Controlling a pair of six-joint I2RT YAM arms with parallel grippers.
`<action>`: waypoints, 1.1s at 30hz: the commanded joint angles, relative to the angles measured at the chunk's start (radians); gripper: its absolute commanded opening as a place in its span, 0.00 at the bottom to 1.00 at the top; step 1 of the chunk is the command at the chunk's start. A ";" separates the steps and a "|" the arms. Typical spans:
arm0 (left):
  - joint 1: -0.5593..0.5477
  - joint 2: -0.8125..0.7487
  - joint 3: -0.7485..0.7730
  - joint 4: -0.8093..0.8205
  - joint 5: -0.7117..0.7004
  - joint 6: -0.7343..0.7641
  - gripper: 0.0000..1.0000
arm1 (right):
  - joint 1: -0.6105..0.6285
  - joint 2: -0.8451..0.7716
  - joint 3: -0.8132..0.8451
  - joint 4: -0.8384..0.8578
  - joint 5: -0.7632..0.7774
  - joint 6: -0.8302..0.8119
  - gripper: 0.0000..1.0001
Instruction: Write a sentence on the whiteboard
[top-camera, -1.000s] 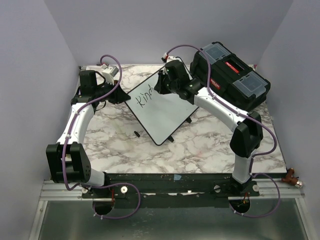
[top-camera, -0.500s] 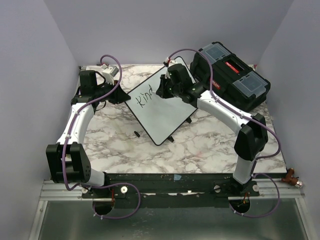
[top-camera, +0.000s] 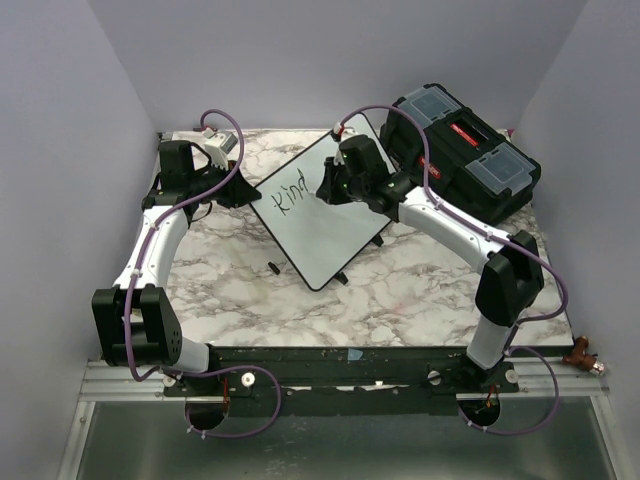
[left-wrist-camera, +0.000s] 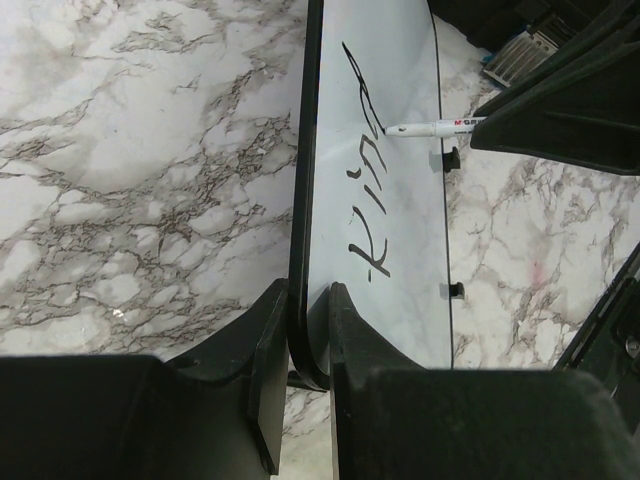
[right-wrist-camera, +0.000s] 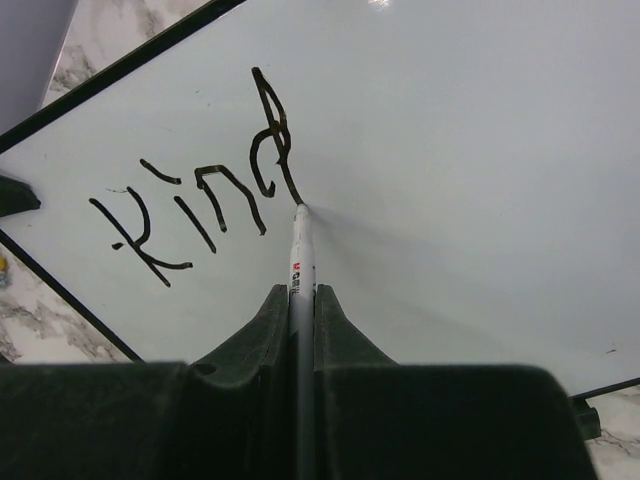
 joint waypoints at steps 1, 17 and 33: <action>-0.001 -0.039 0.006 0.060 0.002 0.086 0.00 | 0.001 -0.031 -0.016 -0.020 0.042 -0.007 0.01; -0.004 -0.043 0.008 0.059 0.006 0.087 0.00 | -0.001 -0.135 0.013 0.041 0.213 -0.043 0.01; -0.018 -0.043 0.009 0.044 -0.005 0.101 0.00 | -0.008 -0.041 0.034 0.091 0.049 -0.038 0.01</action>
